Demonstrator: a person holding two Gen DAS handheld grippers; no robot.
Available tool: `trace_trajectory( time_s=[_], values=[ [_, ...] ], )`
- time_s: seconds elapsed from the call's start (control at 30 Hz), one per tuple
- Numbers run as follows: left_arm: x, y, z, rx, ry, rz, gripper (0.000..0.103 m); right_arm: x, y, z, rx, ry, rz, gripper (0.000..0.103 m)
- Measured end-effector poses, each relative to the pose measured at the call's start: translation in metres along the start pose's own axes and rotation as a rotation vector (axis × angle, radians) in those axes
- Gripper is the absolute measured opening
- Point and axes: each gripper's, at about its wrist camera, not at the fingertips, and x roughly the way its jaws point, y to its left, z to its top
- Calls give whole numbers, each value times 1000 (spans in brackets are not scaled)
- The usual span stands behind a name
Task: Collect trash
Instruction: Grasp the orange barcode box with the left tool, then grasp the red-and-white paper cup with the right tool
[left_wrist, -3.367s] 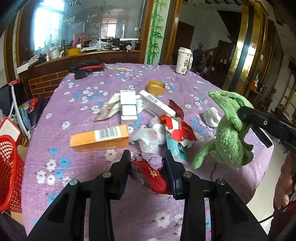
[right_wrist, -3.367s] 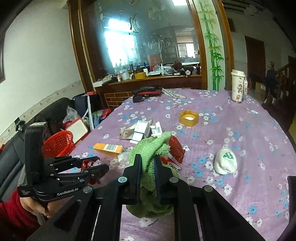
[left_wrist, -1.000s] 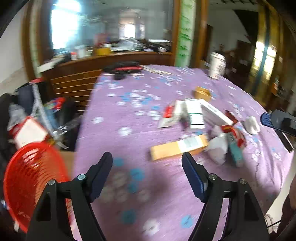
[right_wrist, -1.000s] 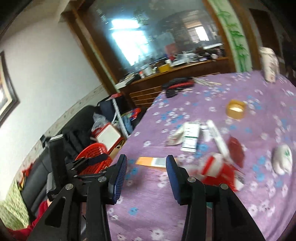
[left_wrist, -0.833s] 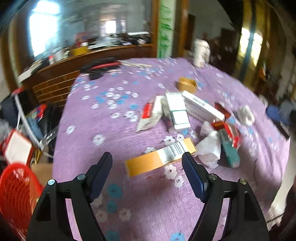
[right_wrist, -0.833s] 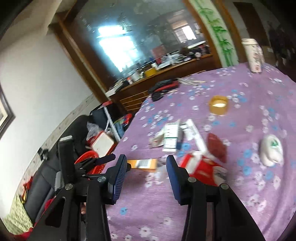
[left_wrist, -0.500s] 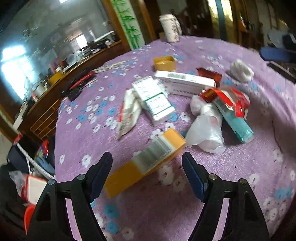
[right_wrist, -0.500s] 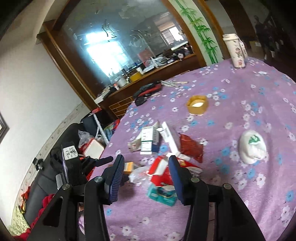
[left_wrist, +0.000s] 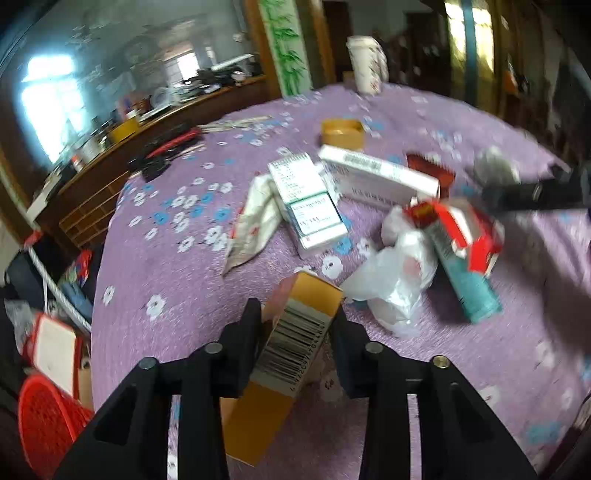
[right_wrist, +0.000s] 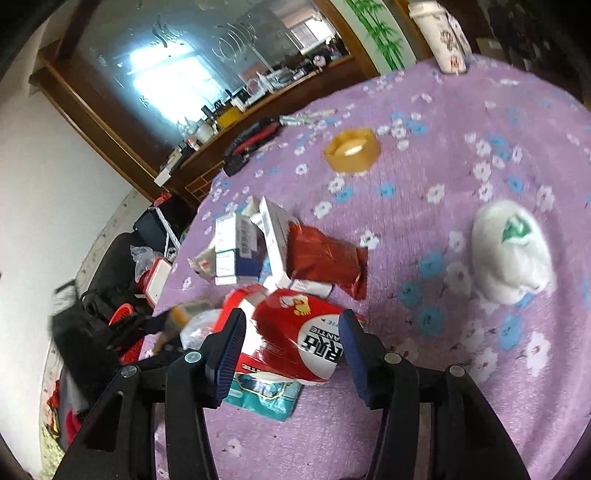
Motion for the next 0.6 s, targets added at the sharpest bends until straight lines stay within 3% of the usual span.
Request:
trace_trajectory(
  time_s=[0.07,0.17,0.27,0.43,0.53,0.6],
  values=[
    [-6,11,-2,-116,8,-46,31,3,4,-4,-10,25,33,59],
    [-11,19,-7,-206,3,-55,31,2,25,-16,-83,59,75,69],
    [-16,23,-13,-264,-21,-69,31,-1,45,-26,-186,93,85,71],
    [2,30,-18,-297,35,-81,31,-2,54,-30,-333,52,-70,71],
    [14,32,-21,-309,73,-83,31,7,50,-25,-388,75,-114,71],
    [16,38,-22,-342,74,-123,31,13,55,-25,-444,83,-128,71]
  ],
)
